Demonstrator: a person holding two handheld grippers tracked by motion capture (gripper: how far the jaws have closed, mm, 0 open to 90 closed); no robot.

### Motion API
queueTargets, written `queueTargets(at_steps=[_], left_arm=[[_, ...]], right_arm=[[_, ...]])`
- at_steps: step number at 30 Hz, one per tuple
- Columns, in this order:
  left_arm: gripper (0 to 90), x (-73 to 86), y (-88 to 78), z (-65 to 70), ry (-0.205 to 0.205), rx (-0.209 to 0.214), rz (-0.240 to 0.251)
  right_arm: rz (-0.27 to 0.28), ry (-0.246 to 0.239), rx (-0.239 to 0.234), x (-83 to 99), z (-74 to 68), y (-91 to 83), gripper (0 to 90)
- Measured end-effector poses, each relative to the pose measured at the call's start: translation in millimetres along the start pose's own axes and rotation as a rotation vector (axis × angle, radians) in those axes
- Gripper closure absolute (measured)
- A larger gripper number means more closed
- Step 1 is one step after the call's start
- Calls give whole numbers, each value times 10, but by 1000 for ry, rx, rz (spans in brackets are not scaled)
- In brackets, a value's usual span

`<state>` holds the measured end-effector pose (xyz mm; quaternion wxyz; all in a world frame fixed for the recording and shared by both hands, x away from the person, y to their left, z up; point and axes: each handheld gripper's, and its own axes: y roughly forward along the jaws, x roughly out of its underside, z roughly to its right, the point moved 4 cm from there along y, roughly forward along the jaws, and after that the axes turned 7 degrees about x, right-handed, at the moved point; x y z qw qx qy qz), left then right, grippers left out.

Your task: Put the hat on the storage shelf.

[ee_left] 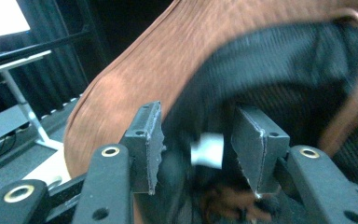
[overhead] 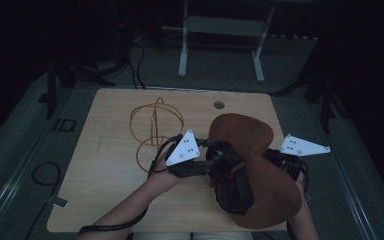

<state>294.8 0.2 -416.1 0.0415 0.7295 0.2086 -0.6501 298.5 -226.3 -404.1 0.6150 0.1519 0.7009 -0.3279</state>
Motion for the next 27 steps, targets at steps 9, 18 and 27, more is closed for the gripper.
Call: queueTargets(at_steps=[9,18,27], left_arm=[[526,403,-187,50,-67,-3,-71],[526,893,-409,128,-131,-16,-134],[526,1380,-777,123,-216,-86,-155]], right_arm=[[34,36,95,-147,280,-41,884],[52,45,151,-375,482,80,883],[53,53,176,-574,598,313,883]])
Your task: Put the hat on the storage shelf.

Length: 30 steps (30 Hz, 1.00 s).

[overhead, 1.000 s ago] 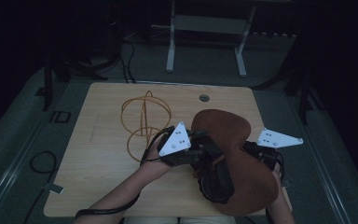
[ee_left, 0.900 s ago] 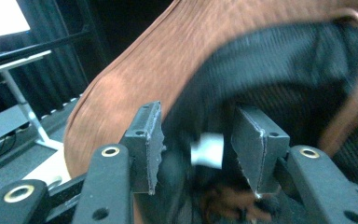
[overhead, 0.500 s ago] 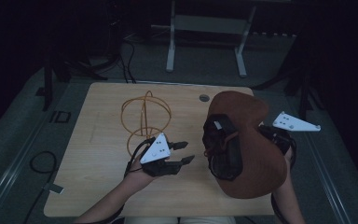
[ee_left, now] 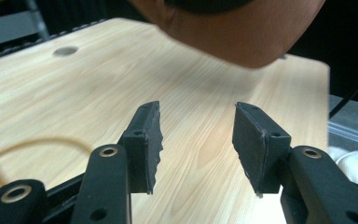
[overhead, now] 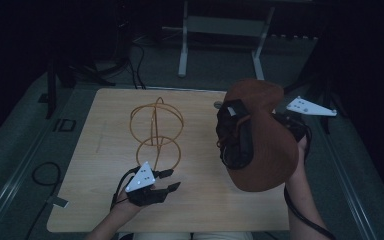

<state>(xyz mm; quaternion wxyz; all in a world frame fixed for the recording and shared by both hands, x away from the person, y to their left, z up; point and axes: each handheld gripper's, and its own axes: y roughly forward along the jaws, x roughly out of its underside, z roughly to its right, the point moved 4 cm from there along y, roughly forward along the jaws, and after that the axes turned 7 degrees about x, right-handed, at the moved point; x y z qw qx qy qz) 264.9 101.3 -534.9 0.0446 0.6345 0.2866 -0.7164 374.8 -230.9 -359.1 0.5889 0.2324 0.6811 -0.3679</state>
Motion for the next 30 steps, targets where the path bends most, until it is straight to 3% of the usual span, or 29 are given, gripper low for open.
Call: queueTargets(at_steps=[8,11,17,18,19,20,23,26,30], left_arm=[[526,313,-211,-51,-25,-53,-19],[523,437,-278,-67,-39,-73,-32],[318,577,-379,-125,-81,-131,-45],[318,588,-393,-142,-95,-136,-48],[199,615,-414,-172,-112,-140,-52],[140,636,-416,-183,-113,-152,-61],[32,695,-426,-199,-125,-170,-64],[23,717,-444,-210,-128,-187,-64],[23,706,-509,-221,-131,-206,-17]], right_arm=[[-20,-4,-4,-90,-35,315,882],[-31,-2,-1,-147,-58,513,882],[-37,3,9,-220,-90,736,882],[-37,5,11,-238,-98,784,882],[-38,10,12,-284,-126,896,882],[-37,10,14,-301,-138,933,882],[-35,9,14,-378,-196,1065,882],[-33,6,11,-449,-263,1194,881],[-31,0,8,-498,-361,1319,881]])
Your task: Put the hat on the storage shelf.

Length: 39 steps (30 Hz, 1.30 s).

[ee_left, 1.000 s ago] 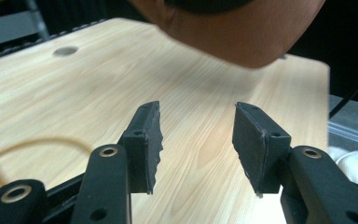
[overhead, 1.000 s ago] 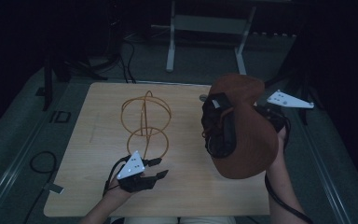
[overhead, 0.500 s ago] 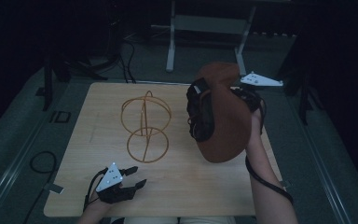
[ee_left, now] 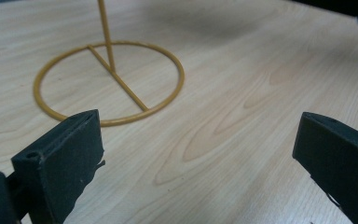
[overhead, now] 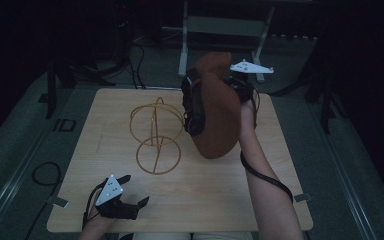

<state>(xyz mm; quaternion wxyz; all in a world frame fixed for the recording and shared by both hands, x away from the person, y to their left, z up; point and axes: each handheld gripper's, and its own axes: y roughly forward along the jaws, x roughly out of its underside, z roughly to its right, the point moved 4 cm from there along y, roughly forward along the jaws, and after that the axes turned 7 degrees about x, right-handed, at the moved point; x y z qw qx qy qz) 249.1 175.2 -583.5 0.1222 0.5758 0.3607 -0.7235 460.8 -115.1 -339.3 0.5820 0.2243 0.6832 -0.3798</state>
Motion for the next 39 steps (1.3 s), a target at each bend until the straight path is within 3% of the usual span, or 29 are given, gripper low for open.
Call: queueTargets(at_steps=[1,3,4,6,7,9,10,11,12,13,18,19,23,24,26,27,28,29,31,36,37,38,39], left_arm=[[24,-3,-17,-8,-1,-2,9],[23,4,-28,-23,-11,-4,16],[24,10,-34,-35,-20,-3,20],[24,10,-37,-40,-20,-5,20],[24,7,-46,-49,-19,-12,23],[24,5,-50,-52,-20,-10,27],[24,1,-61,-66,-26,-19,37],[24,1,-66,-74,-27,-18,36],[24,1,-66,-74,-27,-18,36],[24,5,-74,-93,-34,-26,39],[24,10,-82,-116,-43,-28,44],[24,12,-81,-120,-46,-28,44],[24,17,-81,-120,-47,-23,46],[24,17,-81,-119,-49,-21,48],[24,20,-77,-117,-50,-20,48],[24,20,-77,-117,-50,-20,48],[24,24,-71,-113,-52,-14,48],[24,24,-71,-113,-52,-14,48],[24,27,-68,-112,-51,-13,45],[24,29,-67,-115,-54,-14,48],[24,31,-65,-114,-55,-14,45],[24,32,-64,-113,-54,-14,45],[24,33,-62,-111,-54,-13,45]], right_arm=[[-4,-14,-5,-30,-81,59,880],[-4,-16,-14,-41,-113,82,880],[-11,-28,-34,-69,-225,150,880],[-16,-31,-46,-76,-265,172,879],[-28,-46,-82,-100,-409,226,879],[-32,-54,-93,-109,-458,241,878],[-43,-74,-128,-133,-601,283,875],[-47,-80,-140,-140,-646,297,873],[-47,-80,-140,-140,-646,297,873],[-60,-112,-153,-156,-775,342,872],[-90,-142,-192,-159,-963,421,871],[-107,-165,-208,-145,-1077,470,872],[-125,-213,-218,-88,-1239,536,849],[-131,-217,-228,-71,-1271,552,820],[-150,-211,-273,-34,-1330,582,656],[-150,-211,-273,-34,-1330,582,656],[-187,-202,-313,22,-1386,626,562],[-187,-202,-313,22,-1386,626,562],[-228,-238,-323,134,-1472,694,438],[-227,-261,-315,185,-1525,717,312],[-229,-284,-309,219,-1559,716,254],[-229,-284,-309,219,-1559,716,254],[-223,-324,-295,243,-1590,707,217]])
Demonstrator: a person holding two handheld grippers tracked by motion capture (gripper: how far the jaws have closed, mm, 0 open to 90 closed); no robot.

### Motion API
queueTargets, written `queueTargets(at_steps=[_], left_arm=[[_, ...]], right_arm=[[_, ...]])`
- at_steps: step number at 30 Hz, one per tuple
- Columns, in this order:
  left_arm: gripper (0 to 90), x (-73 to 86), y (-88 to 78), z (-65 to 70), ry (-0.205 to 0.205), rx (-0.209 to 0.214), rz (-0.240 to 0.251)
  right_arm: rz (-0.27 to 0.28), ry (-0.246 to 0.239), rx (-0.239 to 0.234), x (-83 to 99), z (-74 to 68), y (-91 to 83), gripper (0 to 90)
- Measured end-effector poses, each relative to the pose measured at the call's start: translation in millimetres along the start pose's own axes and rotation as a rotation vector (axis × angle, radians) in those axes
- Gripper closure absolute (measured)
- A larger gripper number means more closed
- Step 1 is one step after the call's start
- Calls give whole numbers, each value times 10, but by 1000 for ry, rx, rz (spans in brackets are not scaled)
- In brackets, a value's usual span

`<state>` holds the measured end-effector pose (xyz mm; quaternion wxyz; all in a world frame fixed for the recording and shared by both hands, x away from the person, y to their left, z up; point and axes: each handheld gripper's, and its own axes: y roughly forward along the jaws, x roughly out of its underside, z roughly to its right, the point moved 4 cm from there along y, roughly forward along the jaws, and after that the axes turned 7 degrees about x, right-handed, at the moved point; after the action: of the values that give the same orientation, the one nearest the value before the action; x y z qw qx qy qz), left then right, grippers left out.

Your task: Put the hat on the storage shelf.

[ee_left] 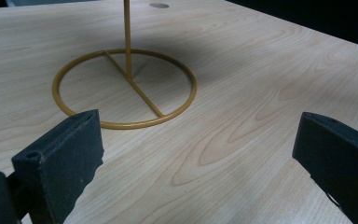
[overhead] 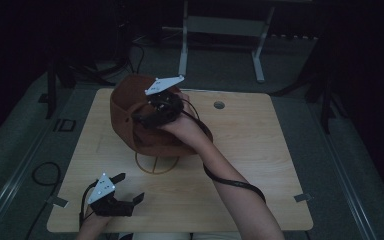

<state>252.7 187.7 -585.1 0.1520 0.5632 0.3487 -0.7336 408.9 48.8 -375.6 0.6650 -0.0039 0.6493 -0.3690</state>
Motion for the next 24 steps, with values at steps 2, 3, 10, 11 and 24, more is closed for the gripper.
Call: queueTargets(at_steps=[2,3,10,11,24], left_arm=[[24,2,3,4,1,-1,-1],[24,2,3,4,1,-1,0],[24,15,0,-12,-4,-6,-1],[24,17,3,-15,-5,-9,-2],[24,24,37,0,-4,-11,0]], right_arm=[[-5,-15,3,-3,-30,-7,184],[-5,-15,3,-3,-30,-7,184],[39,-23,-19,-36,24,-196,138],[54,-31,-9,-36,41,-237,140],[137,-2,41,237,318,-660,139]])
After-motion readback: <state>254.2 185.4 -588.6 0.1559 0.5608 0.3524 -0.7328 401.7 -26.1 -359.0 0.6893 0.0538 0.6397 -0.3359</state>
